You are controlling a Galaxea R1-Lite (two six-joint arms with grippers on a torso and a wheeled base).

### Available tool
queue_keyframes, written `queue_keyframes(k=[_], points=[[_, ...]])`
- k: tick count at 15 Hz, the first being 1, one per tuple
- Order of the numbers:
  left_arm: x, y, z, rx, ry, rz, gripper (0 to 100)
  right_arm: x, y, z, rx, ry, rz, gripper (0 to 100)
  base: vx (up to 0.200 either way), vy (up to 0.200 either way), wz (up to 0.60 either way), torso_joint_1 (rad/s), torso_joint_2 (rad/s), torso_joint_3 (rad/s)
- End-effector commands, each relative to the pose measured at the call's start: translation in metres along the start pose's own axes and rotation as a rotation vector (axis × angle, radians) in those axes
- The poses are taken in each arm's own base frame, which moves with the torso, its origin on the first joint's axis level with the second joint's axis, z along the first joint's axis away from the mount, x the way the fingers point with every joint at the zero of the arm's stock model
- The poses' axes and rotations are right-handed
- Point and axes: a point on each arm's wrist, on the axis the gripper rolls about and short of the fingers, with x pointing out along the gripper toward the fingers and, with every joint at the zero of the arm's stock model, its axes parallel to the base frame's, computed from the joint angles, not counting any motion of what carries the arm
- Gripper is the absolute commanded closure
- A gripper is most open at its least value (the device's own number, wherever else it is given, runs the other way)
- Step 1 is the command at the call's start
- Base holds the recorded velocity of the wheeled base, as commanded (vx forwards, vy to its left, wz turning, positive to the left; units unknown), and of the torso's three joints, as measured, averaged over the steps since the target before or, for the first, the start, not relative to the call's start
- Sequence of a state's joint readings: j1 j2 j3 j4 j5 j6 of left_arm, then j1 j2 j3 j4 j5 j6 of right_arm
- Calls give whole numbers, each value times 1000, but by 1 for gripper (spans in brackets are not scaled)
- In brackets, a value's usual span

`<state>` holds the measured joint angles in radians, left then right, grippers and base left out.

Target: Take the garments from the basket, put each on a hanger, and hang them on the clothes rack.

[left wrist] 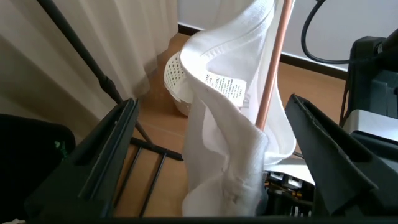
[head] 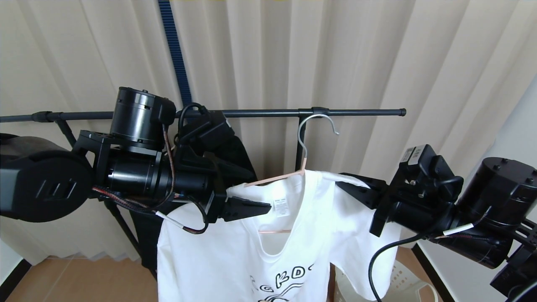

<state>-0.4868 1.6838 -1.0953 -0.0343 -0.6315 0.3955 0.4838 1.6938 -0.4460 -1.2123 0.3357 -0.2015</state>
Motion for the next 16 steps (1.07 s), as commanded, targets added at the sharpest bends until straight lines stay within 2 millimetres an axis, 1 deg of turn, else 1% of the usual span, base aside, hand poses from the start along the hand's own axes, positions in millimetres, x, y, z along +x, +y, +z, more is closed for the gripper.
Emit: queue_keyframes(k=[1,13,14,16], points=[[0,-1,-1,-2,3,0,100,0,0,1,-1,-3,0,100,0,0,0,0,0,0],[-4,-2,-1,4,-3,11,100,-2,-1,3,-32,-6,-21,100,0,0,0,0,0,0],[-5,-2,0,4,-4,12,100,-4,0,5,-34,-10,-22,0,0,0,0,0,0,0],[-7,-2,0,9,-11,20,100,-6,-1,6,-37,-15,-27,0,0,0,0,0,0,0]])
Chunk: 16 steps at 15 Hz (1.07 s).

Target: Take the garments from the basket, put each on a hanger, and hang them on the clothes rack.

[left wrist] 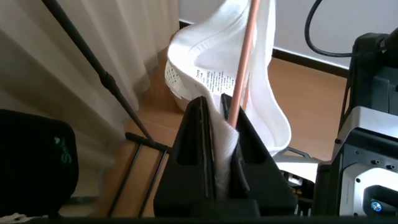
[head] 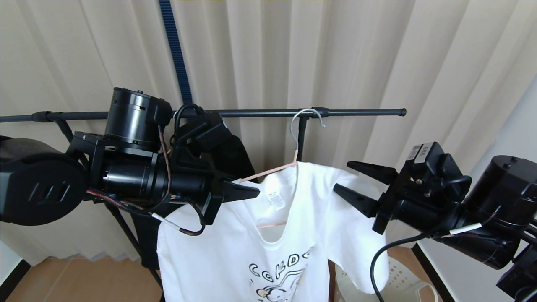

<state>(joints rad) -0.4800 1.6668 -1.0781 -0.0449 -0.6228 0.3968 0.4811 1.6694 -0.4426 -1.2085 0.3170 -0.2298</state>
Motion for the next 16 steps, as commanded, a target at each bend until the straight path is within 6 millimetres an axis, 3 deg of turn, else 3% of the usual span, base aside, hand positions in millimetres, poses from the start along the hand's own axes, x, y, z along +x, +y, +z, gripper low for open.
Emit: queue_keyframes(k=[1,8,16], points=[[-4,1,0,6,-13,14,100,-4,-2,3,-6,-12,-8,0,0,0,0,0,0,0],[-18,1,-10,32,-63,73,100,-7,-15,1,-6,5,-54,0,0,0,0,0,0,0],[-41,-13,-19,87,-139,136,100,-1,-39,-34,-93,185,-108,0,0,0,0,0,0,0]])
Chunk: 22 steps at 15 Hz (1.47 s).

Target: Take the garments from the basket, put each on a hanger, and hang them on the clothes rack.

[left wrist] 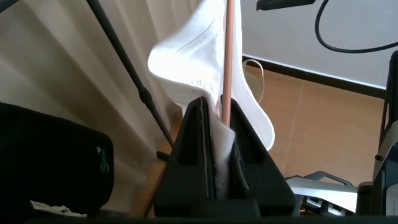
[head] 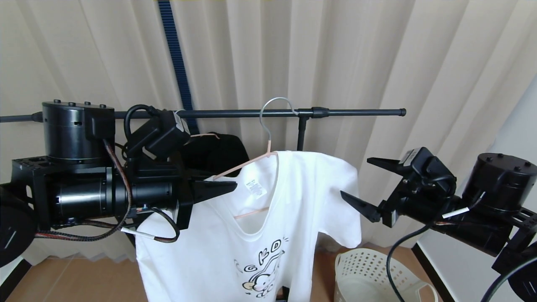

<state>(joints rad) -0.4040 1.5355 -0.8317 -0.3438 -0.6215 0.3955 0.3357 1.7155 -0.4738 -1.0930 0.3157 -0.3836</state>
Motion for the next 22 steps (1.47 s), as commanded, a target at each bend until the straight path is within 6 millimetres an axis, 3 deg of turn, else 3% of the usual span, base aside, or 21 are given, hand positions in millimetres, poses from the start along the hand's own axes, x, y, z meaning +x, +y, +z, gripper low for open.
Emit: queue_keyframes(k=[1,12,22], points=[[-10,-3,4,12,-16,17,100,7,-4,-15,0,52,-6,0,0,0,0,0,0,0],[-24,-10,4,19,-27,34,100,18,2,-41,-49,134,38,0,0,0,0,0,0,0],[-34,-18,8,27,-46,40,100,24,9,-50,-70,159,74,0,0,0,0,0,0,0]])
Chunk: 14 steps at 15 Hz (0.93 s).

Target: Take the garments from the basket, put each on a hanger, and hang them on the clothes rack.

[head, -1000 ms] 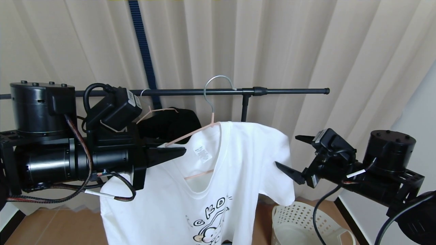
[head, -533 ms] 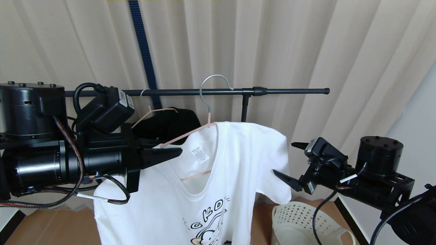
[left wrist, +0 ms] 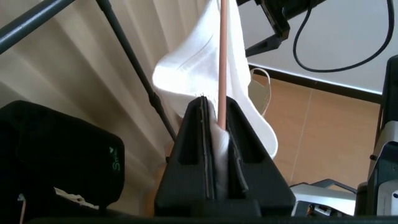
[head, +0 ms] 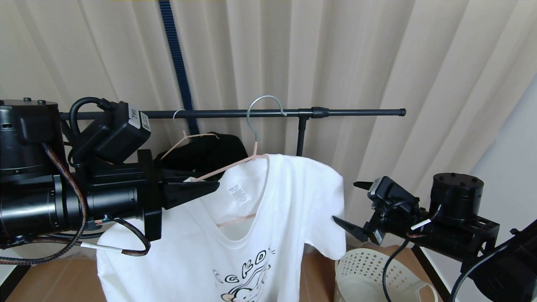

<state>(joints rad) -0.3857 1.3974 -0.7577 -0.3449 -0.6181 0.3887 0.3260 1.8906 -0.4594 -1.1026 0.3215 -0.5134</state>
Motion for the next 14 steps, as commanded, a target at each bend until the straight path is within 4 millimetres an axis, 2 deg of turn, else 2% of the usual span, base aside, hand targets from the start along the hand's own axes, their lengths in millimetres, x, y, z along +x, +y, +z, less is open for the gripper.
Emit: queue_keyframes(k=[1,7,8,14], points=[[0,-1,0,-1,0,-3,100,1,1,-1,1,4,4,0,0,0,0,0,0,0],[-1,-1,-1,-4,2,-2,100,3,0,-1,0,3,3,0,0,0,0,0,0,0],[-1,-2,-2,-6,5,-5,100,3,0,-1,0,2,2,100,0,0,0,0,0,0],[-2,-3,-6,-14,15,-3,100,3,-10,-1,10,-7,-30,100,0,0,0,0,0,0]])
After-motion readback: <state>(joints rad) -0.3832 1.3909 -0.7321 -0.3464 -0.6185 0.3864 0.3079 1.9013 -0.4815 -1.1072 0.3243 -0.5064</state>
